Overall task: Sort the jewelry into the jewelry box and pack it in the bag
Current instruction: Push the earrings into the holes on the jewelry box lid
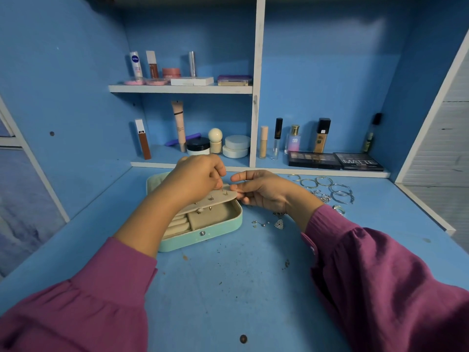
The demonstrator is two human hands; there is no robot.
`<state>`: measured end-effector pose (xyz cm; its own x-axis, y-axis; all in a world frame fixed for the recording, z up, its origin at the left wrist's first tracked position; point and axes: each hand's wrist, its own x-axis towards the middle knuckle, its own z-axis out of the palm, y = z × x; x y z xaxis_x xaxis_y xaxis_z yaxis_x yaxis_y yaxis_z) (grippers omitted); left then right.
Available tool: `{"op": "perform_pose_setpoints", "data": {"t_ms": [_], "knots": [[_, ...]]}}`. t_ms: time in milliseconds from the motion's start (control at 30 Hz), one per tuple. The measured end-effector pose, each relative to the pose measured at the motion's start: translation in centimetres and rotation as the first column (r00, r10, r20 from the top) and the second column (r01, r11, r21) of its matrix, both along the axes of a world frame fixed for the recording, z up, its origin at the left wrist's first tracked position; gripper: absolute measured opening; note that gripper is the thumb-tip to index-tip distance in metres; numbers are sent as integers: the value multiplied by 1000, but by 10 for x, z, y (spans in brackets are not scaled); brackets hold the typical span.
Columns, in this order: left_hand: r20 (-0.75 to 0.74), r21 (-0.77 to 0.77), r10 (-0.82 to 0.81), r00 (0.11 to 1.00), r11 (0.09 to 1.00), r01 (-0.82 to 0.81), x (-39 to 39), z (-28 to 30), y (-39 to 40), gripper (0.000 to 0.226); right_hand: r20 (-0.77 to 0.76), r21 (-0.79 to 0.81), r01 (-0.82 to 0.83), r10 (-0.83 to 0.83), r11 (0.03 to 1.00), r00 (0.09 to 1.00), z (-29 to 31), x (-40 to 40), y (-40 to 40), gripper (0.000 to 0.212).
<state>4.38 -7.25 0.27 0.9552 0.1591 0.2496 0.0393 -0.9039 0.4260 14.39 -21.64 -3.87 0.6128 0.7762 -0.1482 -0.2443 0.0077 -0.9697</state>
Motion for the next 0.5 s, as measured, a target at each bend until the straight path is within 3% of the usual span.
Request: {"op": "perform_pose_setpoints", "data": {"t_ms": [500], "knots": [[49,127,-74,996,990,67,-2,2,-6,20,-15,1,5,-5,1000,1000,-2,4,1,20]]}}
